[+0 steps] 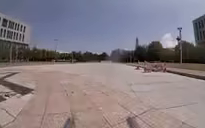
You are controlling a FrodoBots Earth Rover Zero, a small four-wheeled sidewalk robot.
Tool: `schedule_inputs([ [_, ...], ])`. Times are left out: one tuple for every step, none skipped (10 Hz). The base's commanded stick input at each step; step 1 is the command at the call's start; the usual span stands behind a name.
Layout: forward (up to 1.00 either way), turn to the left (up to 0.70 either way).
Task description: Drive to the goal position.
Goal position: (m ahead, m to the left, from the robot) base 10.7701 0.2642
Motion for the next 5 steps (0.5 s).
schedule_inputs([
  [1.00,0.00],
  [1.00,0.00],
  [1.00,0.00],
  [1.00,0.00],
  [1.00,0.00],
])
